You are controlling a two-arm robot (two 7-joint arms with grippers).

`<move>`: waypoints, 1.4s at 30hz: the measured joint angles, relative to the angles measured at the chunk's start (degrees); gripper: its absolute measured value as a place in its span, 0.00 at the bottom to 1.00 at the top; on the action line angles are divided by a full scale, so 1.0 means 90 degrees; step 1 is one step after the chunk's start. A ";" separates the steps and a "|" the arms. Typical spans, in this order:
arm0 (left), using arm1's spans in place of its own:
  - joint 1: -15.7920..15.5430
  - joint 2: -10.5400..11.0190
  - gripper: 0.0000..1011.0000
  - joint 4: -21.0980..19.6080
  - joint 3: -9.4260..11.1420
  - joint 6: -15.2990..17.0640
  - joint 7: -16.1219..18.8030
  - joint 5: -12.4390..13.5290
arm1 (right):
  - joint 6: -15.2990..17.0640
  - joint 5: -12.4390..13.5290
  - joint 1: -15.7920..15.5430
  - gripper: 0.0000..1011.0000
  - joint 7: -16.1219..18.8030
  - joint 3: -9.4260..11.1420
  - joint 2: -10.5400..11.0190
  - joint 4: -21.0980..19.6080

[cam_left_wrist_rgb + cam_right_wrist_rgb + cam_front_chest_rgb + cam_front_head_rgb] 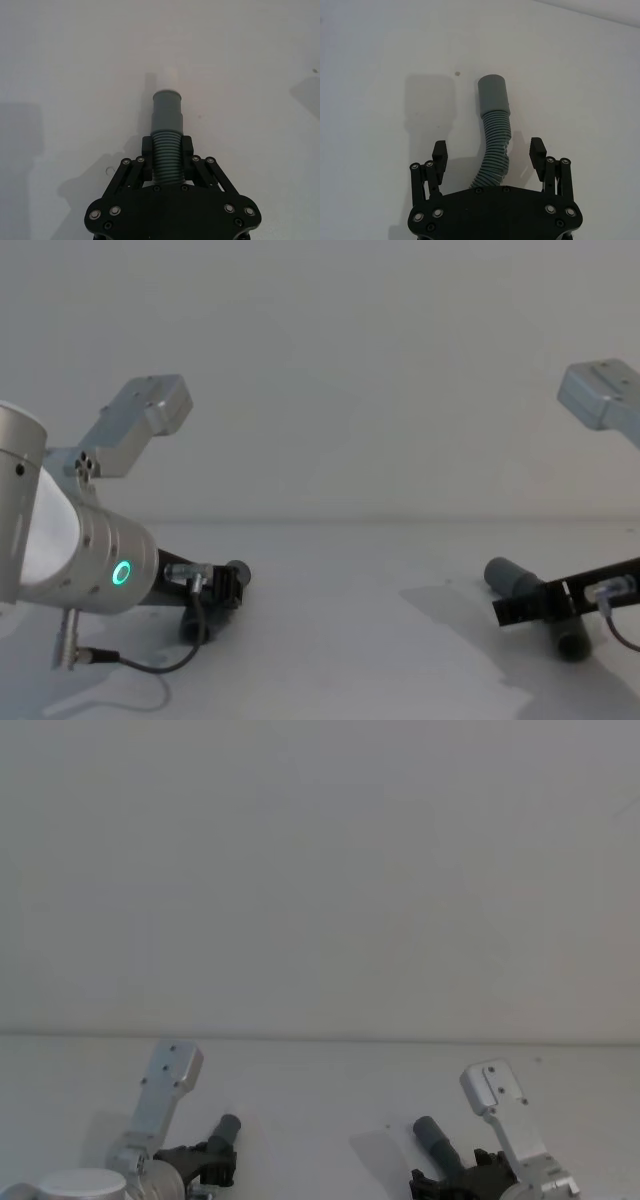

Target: Use both hands to pick up one end of the pipe from the table, align the ends, and insert them.

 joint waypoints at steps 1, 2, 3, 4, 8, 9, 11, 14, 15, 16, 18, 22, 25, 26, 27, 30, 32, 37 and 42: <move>0.0000 0.0000 0.29 0.0000 0.0000 0.0000 0.0000 0.0000 | -0.0002 -0.0005 0.0005 0.99 0.0003 0.0000 -0.0005 0.0007; 0.0000 0.0000 0.29 0.0000 0.0000 0.0000 0.0000 -0.0001 | -0.0002 -0.0007 0.0008 0.98 0.0006 0.0000 -0.0007 0.0010; 0.0000 0.0000 0.29 -0.0001 0.0000 0.0000 0.0000 0.0000 | -0.0004 -0.0010 0.0009 0.97 0.0008 0.0001 -0.0010 0.0013; 0.0000 0.0000 0.29 0.0000 0.0000 0.0000 0.0000 0.0000 | -0.0006 -0.0014 0.0013 0.94 0.0014 0.0001 -0.0016 0.0020; 0.0000 0.0000 0.29 0.0000 0.0000 0.0000 0.0000 0.0000 | -0.0013 -0.0025 0.0020 0.87 0.0027 0.0003 -0.0026 0.0034; 0.0000 0.0000 0.29 0.0000 0.0000 0.0000 0.0000 0.0000 | -0.0013 -0.0025 0.0020 0.83 0.0027 0.0003 -0.0026 0.0034; 0.0000 0.0000 0.29 0.0000 0.0000 0.0000 0.0000 0.0000 | -0.0017 -0.0030 0.0026 0.75 0.0033 0.0003 -0.0031 0.0042; 0.0000 0.0000 0.29 0.0000 0.0000 0.0000 0.0000 0.0000 | -0.0020 -0.0033 0.0028 0.69 0.0036 0.0003 -0.0034 0.0048; 0.0000 0.0000 0.29 0.0000 0.0000 0.0000 0.0000 0.0000 | -0.0021 -0.0034 0.0029 0.64 0.0038 0.0003 -0.0036 0.0051; 0.0000 0.0000 0.29 0.0000 0.0000 0.0000 0.0000 0.0000 | -0.0021 -0.0035 0.0030 0.63 0.0038 0.0002 -0.0037 0.0052; 0.0000 0.0000 0.29 0.0000 0.0000 0.0000 0.0000 0.0000 | -0.0022 -0.0036 0.0031 0.54 0.0040 0.0003 -0.0040 0.0054; 0.0000 0.0000 0.29 0.0000 0.0000 0.0000 0.0000 0.0000 | -0.0024 -0.0038 0.0033 0.43 0.0042 0.0003 -0.0042 0.0059; 0.0000 0.0000 0.29 0.0000 0.0000 0.0000 0.0000 0.0000 | -0.0026 -0.0040 0.0035 0.33 0.0044 0.0003 -0.0043 0.0060; 0.0000 0.0000 0.29 0.0000 0.0000 0.0000 0.0000 0.0000 | -0.0026 -0.0041 0.0036 0.29 0.0044 0.0003 -0.0044 0.0061; 0.0000 0.0000 0.29 0.0000 0.0000 0.0000 0.0000 0.0000 | -0.0027 -0.0041 0.0037 0.26 0.0045 0.0003 -0.0044 0.0061; 0.0000 0.0000 0.29 0.0000 0.0000 0.0000 0.0000 0.0000 | -0.0030 -0.0043 0.0038 0.19 0.0046 0.0003 -0.0046 0.0063; 0.0000 0.0000 0.29 0.0000 0.0000 0.0000 0.0000 0.0000 | -0.0032 -0.0043 0.0040 0.16 0.0049 0.0002 -0.0047 0.0064; 0.0000 0.0000 0.29 0.0000 0.0000 0.0000 0.0000 0.0000 | -0.0036 -0.0045 0.0041 0.07 0.0051 0.0002 -0.0052 0.0067; 0.0000 0.0000 0.29 0.0000 0.0000 0.0000 0.0000 0.0000 | -0.0036 -0.0045 0.0041 0.05 0.0051 0.0002 -0.0052 0.0069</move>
